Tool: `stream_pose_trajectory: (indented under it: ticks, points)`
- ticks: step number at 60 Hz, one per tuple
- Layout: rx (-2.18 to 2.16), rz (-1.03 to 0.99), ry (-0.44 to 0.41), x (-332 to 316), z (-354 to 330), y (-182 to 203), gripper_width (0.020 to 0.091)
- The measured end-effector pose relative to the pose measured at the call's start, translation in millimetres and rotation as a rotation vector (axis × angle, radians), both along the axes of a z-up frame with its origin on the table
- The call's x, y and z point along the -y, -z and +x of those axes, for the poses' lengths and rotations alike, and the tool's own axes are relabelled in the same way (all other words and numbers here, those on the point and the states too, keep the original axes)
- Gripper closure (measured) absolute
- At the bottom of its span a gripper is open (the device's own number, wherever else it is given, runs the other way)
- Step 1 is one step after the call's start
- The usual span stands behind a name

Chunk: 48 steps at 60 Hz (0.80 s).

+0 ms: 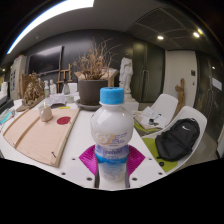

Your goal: Pour water

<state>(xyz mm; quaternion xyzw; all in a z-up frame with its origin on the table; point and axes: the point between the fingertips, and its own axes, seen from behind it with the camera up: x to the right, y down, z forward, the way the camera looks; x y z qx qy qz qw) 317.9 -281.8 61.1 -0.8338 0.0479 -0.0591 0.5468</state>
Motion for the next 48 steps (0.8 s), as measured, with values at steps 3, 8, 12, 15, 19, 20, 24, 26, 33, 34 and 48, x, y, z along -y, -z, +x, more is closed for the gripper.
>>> stream_pose_trajectory:
  ticks: [3, 8, 12, 15, 19, 20, 24, 26, 33, 34, 48]
  points:
    - [0.010, 0.002, 0.010, -4.0, 0.2, -10.3, 0.0772]
    - [0.039, 0.022, 0.019, -17.6, -1.2, -35.4, 0.0771]
    - [0.088, 0.031, 0.030, -35.9, -3.3, -55.8, 0.0770]
    - [0.128, 0.043, 0.041, -53.2, -6.6, -73.5, 0.0770]
    - [0.191, 0.054, 0.053, -80.5, -13.8, -95.1, 0.0770]
    - [0.211, 0.057, 0.055, -86.5, -14.7, -101.9, 0.0770]
    - [0.330, 0.066, 0.073, -120.3, -31.6, -122.9, 0.0770]
    - [0.398, 0.066, 0.077, -137.3, -41.6, -133.2, 0.0769]
    - [0.655, 0.067, 0.064, -197.2, -87.8, -159.8, 0.0770]
    - [0.697, 0.067, 0.057, -206.5, -96.2, -161.8, 0.0770]
    - [1.300, 0.006, -0.097, -304.9, -194.9, -144.3, 0.0772]
